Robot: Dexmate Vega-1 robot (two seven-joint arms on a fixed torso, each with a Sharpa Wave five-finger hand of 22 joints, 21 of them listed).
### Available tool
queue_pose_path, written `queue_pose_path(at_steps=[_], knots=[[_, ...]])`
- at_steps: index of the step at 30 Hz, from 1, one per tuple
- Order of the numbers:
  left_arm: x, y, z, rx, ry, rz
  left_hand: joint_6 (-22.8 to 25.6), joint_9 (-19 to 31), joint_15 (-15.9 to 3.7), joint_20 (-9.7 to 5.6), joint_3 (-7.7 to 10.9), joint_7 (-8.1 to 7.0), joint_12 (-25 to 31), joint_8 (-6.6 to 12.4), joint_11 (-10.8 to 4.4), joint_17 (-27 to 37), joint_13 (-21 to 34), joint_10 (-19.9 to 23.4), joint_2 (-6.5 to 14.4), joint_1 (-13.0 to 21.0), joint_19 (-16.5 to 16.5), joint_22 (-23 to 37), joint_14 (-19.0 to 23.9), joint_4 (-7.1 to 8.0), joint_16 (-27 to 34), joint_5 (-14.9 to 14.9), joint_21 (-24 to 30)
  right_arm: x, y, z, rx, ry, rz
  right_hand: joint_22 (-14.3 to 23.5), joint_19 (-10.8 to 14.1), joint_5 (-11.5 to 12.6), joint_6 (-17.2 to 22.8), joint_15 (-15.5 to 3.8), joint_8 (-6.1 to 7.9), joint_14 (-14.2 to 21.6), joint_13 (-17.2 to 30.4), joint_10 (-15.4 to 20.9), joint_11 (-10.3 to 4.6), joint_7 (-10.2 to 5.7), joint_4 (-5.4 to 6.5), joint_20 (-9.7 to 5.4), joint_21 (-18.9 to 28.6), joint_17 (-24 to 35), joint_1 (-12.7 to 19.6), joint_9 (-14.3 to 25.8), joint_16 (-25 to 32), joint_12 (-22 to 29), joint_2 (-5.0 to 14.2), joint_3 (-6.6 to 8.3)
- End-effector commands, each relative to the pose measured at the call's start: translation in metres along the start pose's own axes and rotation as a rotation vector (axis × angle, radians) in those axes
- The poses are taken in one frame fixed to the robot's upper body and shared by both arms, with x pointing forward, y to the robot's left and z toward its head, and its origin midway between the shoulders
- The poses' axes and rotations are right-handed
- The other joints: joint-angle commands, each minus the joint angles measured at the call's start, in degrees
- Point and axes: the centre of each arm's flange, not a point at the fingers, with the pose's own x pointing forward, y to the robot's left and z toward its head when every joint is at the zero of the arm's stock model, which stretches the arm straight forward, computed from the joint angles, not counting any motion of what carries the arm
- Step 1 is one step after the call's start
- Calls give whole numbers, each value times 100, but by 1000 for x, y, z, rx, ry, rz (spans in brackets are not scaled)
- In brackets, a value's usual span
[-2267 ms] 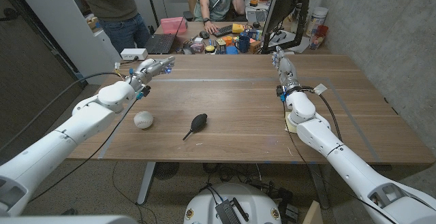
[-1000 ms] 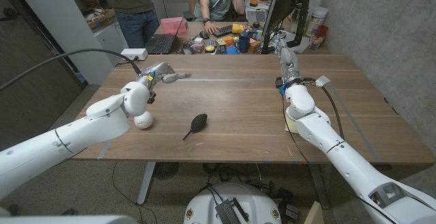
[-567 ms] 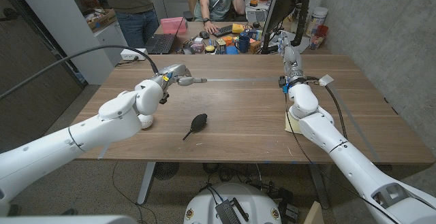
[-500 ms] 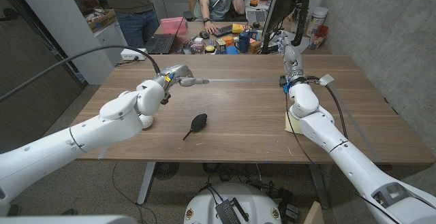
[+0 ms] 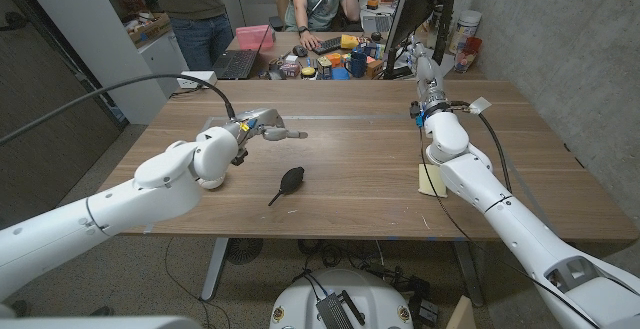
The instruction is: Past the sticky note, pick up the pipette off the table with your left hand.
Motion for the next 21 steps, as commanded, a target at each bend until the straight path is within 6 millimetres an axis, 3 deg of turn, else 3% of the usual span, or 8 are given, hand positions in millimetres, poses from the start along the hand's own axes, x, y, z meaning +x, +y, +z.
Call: queue_pose_path(at_steps=[1,7,10,21], knots=[[-20,-22,-13,13,32,-112,97,18,33,-1,-49,83,-23,43,23,19,9,25,7,-44,-32,4,-12,-10,-23,32,-20,6,2,12,-24,-20,2,15,-35,23,6,20,-5,-16,13,10,-23,-20,-16,22,-22,10,1,20,-18,8,-30,-23],[-28,-31,-6,100,81,-108,146,20,41,-1,-55,85,-26,51,37,17,7,31,10,-44,-44,3,-32,-10,-32,37,-26,0,-2,13,-15,-29,1,15,-38,25,4,20,-7,-17,13,9,-23,-28,-15,28,-20,11,-5,20,-16,8,-35,-32],[-31,-33,6,241,129,-72,280,21,104,1,-112,109,-102,37,77,4,-1,-79,-15,-64,-276,-15,-253,-6,-110,54,-121,-2,-5,14,1,-53,-4,15,-38,26,1,17,-8,-16,13,9,-23,-41,-12,42,-19,12,-14,20,-14,8,-40,-40],[-14,-33,21,378,117,-128,233,18,122,3,-181,115,-161,-43,97,-4,-5,-177,-52,-108,-503,-24,-392,10,-138,73,-179,-11,-15,10,32,-90,-17,15,-30,30,2,15,-9,-14,13,10,-23,-46,-5,64,-11,14,-41,20,-9,7,-60,-67]])
